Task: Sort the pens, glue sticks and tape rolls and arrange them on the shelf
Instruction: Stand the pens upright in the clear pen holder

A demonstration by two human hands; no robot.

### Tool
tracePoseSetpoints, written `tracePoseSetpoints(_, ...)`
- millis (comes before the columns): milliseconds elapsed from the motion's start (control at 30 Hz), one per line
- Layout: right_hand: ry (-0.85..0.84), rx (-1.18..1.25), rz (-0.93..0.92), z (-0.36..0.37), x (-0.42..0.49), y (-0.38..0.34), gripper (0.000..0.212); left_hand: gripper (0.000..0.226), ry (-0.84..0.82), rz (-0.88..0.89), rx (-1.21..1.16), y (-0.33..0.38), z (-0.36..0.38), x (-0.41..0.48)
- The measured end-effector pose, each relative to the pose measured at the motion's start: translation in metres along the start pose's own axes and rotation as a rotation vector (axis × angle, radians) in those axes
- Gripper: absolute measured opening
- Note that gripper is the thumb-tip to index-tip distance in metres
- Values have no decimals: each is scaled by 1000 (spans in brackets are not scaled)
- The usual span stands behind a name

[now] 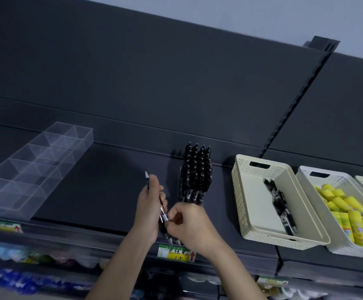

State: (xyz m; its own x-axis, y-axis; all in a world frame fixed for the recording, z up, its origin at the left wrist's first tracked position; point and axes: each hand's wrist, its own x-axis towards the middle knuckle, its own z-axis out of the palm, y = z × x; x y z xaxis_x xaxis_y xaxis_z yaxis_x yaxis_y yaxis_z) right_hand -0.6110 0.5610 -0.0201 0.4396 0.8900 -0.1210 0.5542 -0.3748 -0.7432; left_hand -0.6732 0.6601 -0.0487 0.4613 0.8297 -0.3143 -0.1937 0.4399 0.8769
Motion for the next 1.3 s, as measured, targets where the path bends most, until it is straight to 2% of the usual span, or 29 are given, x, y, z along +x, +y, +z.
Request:
tracePoseSetpoints(67,48,-59,-4,-2,-4,5,9,60,81,-34,9,1,-1,0)
tracePoseSetpoints(133,157,-108,-22,-5,-7,10,12,62,138,-101,-110,5,-4,3)
tracePoseSetpoints(267,501,12,30,-13,-4,23,12,40,221,-198,-282,9,-13,10)
tracePoseSetpoints(433,609,-54,45,-14,12,36,5,30,226,-220,-364,6,-23,13)
tracePoseSetpoints(567,598,-116,59,-10,20,40,11,27,156,-243,-313,3,-28,15)
tracePoseSetpoints(833,473,-317,121,1,30,43,15,24,84,-214,-226,7,-31,15)
tracePoseSetpoints(1067,448,-375,144,0,32,40,16,26,29,-213,-293,8,-31,13)
tracePoseSetpoints(1200,368,-301,215,-9,26,37,17,20,-44,-174,-292,10,-28,6)
tracePoseSetpoints(1300,314,-89,192,-13,13,28,16,15,-105,-121,-284,12,-25,-1)
